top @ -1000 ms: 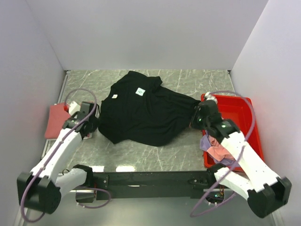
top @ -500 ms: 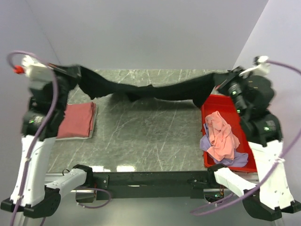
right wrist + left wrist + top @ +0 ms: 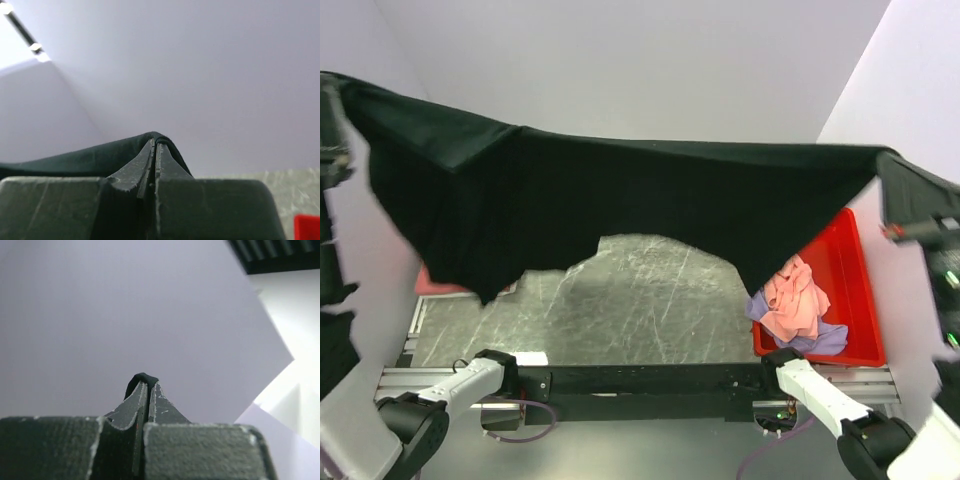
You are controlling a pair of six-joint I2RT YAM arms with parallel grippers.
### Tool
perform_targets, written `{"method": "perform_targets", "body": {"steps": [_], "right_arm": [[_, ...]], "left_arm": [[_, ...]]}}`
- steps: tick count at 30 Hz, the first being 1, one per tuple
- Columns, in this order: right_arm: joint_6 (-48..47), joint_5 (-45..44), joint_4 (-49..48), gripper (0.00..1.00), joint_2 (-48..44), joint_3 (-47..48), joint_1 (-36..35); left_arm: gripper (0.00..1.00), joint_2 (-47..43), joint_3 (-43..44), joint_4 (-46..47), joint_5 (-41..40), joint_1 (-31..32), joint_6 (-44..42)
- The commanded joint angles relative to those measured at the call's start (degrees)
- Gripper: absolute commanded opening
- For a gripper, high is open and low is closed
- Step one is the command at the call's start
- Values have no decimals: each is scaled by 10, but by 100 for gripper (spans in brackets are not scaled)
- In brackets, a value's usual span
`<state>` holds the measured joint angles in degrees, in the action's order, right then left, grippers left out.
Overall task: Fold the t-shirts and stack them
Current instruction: Flatten the tshirt out
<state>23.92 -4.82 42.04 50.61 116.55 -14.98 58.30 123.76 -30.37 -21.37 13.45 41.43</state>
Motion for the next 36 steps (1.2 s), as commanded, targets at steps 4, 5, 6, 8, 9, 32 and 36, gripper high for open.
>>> {"method": "perform_targets", "body": {"steps": [4, 5, 6, 8, 9, 32, 36], "right_arm": [[-5, 35, 8, 0, -36, 13, 4], [-5, 35, 8, 0, -40, 8, 4], [-5, 37, 4, 0, -45, -1, 3], [-6, 34, -13, 0, -55, -32, 3], [-9, 33, -19, 0, -59, -44, 3], [27, 137, -365, 0, 469, -342, 120], [11, 168, -317, 0, 615, -224, 123]], "left_arm": [[1, -10, 72, 44, 17, -2, -60], [1, -13, 68, 48, 14, -2, -62], [1, -16, 61, 53, 15, -2, -66], [1, -20, 39, 61, 12, -2, -71], [1, -21, 28, 66, 14, -2, -75], [1, 507, -248, 262, 15, -18, -277], [1, 628, -158, 232, 14, -31, -271]]}}
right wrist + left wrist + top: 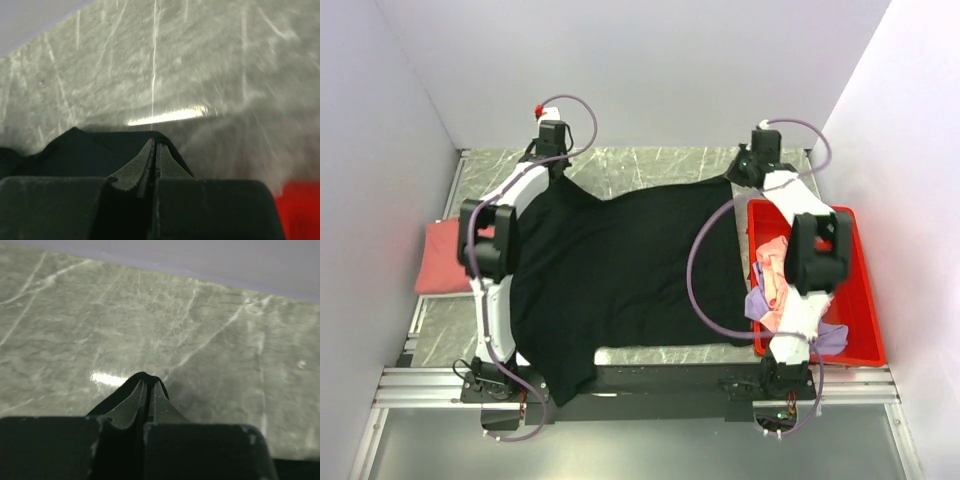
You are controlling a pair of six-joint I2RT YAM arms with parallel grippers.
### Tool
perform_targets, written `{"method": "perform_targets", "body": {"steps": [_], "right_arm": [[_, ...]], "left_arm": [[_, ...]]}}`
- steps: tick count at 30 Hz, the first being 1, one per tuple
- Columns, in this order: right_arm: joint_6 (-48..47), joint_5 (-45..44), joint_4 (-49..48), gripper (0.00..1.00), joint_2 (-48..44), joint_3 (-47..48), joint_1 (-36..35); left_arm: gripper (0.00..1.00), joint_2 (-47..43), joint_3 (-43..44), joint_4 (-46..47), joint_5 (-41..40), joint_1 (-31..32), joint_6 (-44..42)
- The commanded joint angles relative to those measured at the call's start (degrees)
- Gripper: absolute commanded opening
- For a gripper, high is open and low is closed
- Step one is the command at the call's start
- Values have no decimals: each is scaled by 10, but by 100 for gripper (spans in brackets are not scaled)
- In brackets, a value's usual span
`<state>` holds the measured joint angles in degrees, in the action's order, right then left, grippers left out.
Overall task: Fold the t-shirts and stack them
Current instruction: Flatten the tshirt out
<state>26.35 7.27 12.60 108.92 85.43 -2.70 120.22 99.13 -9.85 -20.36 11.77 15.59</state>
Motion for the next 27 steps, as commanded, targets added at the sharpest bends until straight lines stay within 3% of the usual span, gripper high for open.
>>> {"method": "perform_targets", "body": {"steps": [1, 5, 11, 15, 21, 27], "right_arm": [[-16, 44, -8, 0, 72, 107, 0], [-23, 38, 8, 0, 130, 183, 2], [-33, 31, 42, 0, 173, 241, 7], [-40, 37, 49, 0, 167, 237, 8], [-53, -3, 68, 0, 141, 226, 19], [-46, 14, 83, 0, 151, 233, 47]], "left_arm": [[1, 45, 118, 22, 1, -17, -6], [1, 96, 146, 23, 12, -28, 8], [1, 100, 133, 47, 27, -33, 32], [1, 73, 102, 58, 19, -34, 37], [1, 31, 44, 86, 71, -34, 52], [0, 90, 108, 95, 124, -32, 50]]}}
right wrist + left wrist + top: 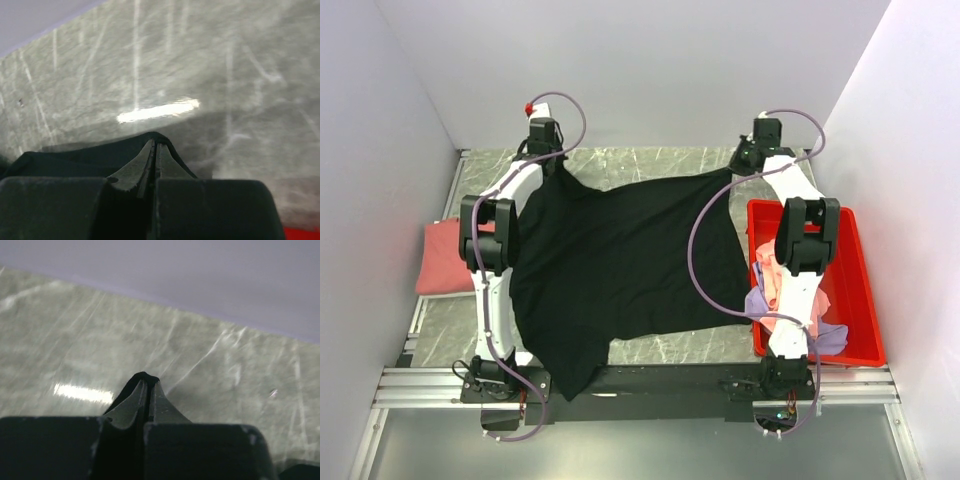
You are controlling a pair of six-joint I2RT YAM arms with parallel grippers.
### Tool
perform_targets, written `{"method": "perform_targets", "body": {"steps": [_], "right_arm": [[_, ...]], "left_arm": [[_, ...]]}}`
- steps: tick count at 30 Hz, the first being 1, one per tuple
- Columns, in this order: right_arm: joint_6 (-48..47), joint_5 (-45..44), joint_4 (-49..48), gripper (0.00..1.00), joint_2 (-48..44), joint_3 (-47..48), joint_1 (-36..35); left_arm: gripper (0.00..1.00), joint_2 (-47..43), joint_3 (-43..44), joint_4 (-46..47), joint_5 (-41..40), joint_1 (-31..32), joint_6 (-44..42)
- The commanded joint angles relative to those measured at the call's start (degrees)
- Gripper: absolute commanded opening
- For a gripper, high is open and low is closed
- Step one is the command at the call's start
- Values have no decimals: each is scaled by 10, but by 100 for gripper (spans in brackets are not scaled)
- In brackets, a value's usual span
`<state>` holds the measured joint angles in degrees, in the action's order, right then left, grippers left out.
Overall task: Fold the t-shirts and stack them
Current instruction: Flatten the tshirt out
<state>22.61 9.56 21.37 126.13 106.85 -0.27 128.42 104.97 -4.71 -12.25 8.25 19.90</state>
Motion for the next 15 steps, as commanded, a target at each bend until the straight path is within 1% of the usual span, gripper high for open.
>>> {"method": "perform_targets", "body": {"steps": [1, 3, 4, 5, 8, 10, 12, 15], "right_arm": [[-12, -7, -4, 0, -19, 20, 27], [-13, -8, -2, 0, -11, 27, 30], [-16, -8, 2, 0, -7, 37, 33], [-18, -7, 5, 0, -3, 44, 35], [-22, -7, 24, 0, 18, 77, 39], [-27, -2, 31, 0, 30, 94, 40], [-27, 3, 33, 0, 34, 99, 40], [-26, 12, 31, 0, 30, 94, 40]], "left_arm": [[0, 37, 83, 43, 49, 2, 5], [0, 69, 118, 39, 53, 2, 4], [0, 100, 158, 34, 52, 2, 3], [0, 115, 178, 28, 49, 2, 2], [0, 160, 236, 12, 21, 2, -1], [0, 168, 244, 15, 13, 2, -4], [0, 159, 233, 21, 14, 2, -1], [0, 125, 184, 41, 14, 2, 4]]}}
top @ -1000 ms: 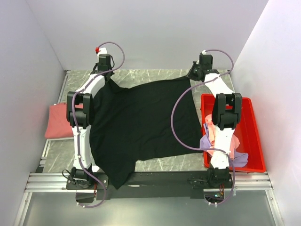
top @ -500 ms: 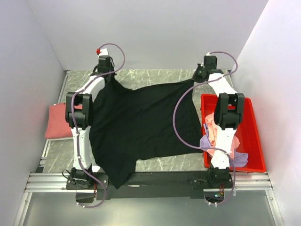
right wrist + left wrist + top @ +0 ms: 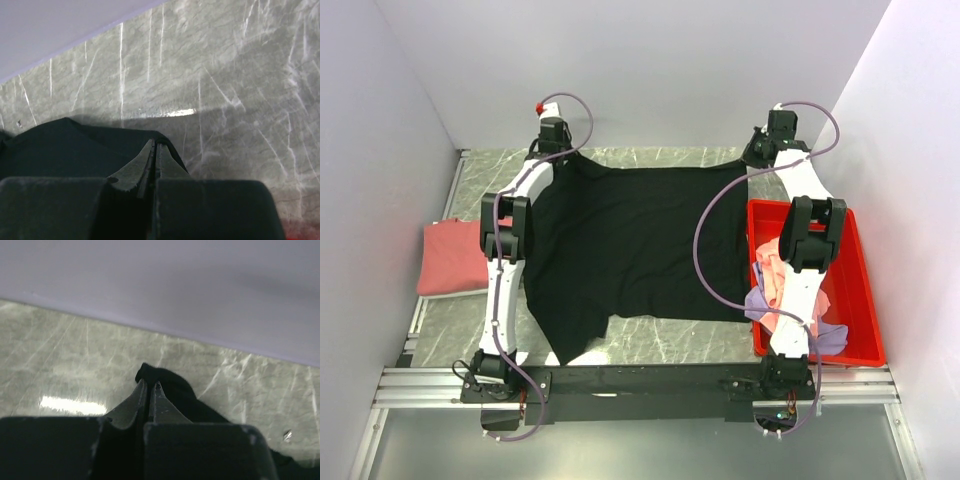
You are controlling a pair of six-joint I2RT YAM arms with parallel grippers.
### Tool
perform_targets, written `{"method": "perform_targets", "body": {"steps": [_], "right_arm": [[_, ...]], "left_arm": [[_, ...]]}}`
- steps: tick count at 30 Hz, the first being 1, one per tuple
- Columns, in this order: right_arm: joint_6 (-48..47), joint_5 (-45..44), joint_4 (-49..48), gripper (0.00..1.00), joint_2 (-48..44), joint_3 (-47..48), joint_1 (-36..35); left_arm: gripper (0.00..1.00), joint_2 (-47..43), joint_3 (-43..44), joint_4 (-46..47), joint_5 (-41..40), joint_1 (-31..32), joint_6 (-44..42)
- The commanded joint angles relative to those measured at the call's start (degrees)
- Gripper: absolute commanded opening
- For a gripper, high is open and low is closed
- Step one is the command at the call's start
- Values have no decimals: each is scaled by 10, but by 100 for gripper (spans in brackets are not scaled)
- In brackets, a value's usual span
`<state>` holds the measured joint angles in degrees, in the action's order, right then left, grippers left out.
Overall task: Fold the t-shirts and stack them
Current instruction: Flatten the tshirt out, then fold the tshirt
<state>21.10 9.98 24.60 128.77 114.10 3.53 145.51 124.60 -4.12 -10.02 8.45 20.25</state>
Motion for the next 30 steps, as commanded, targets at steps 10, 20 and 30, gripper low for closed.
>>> {"method": "perform_targets", "body": {"steps": [10, 20, 30], "right_arm": [[-16, 23, -7, 0, -51, -34, 1], [-34, 16, 9, 0, -109, -93, 1], [-75, 11, 40, 0, -147, -128, 1]], "left_arm": [[0, -170, -123, -21, -31, 4, 45], [0, -293, -268, -85, -155, 30, 162], [0, -355, -306, -229, -231, 51, 261]]}}
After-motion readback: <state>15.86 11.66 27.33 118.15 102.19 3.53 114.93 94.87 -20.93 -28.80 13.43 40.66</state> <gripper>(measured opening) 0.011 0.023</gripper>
